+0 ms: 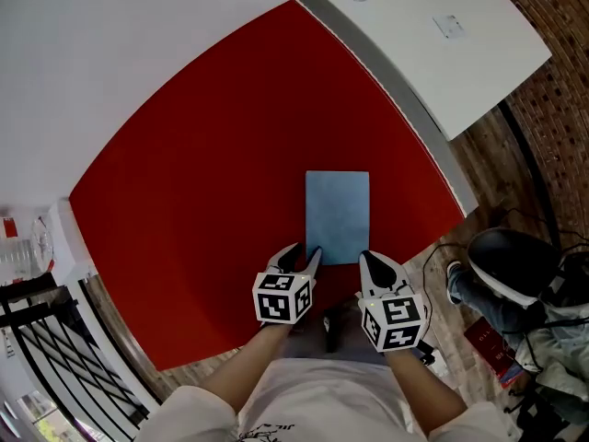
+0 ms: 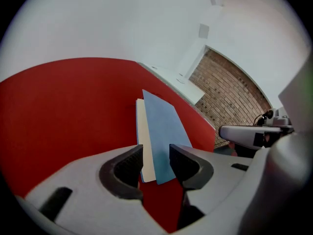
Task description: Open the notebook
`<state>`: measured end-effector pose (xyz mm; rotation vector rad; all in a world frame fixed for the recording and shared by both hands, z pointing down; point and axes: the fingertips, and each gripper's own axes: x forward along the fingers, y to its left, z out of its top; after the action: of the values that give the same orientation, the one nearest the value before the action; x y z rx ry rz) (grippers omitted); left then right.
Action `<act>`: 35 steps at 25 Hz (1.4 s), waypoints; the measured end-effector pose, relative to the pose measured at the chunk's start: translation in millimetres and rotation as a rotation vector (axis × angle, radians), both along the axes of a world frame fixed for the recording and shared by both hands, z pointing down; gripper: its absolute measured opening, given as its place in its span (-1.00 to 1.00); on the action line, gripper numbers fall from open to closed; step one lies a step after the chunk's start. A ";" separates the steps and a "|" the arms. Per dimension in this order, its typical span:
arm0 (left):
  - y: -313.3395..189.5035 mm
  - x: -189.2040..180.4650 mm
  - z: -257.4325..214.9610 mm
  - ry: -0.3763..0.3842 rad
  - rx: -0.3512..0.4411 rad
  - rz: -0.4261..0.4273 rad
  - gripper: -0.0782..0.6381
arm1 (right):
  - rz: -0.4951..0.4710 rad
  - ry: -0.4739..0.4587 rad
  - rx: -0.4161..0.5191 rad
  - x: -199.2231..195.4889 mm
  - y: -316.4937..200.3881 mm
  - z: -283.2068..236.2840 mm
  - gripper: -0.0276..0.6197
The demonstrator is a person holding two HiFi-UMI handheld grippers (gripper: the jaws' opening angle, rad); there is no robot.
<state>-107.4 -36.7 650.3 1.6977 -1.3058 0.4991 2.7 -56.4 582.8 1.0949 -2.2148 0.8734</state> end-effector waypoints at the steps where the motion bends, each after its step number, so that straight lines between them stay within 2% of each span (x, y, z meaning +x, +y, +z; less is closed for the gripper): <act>1: -1.2 1.4 5.8 0.012 -0.013 0.001 -0.33 | -0.001 0.000 -0.005 0.1 -0.2 2.4 -0.90; 8: -10.2 2.7 33.5 0.035 -0.073 -0.016 -0.33 | -0.002 0.007 -0.037 3.5 -1.3 14.1 -0.90; 14: -10.6 0.7 36.9 0.000 -0.077 -0.025 -0.33 | 0.000 0.007 -0.047 4.1 -3.1 18.3 -0.90; 19: -11.0 -5.2 35.2 0.039 -0.096 -0.075 -0.52 | 0.001 0.000 -0.051 1.7 -3.6 19.7 -0.90; 32: -10.8 -8.4 14.1 0.071 -0.050 -0.092 -0.67 | 0.004 -0.007 -0.045 0.4 0.0 18.3 -0.90; 35: -16.5 -15.4 0.3 0.044 -0.013 -0.075 -0.68 | 0.009 -0.012 -0.042 0.5 1.5 16.8 -0.90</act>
<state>-122.7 -53.2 650.6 1.6339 -1.3257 0.4234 3.3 -54.9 599.6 1.0836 -2.1928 0.9283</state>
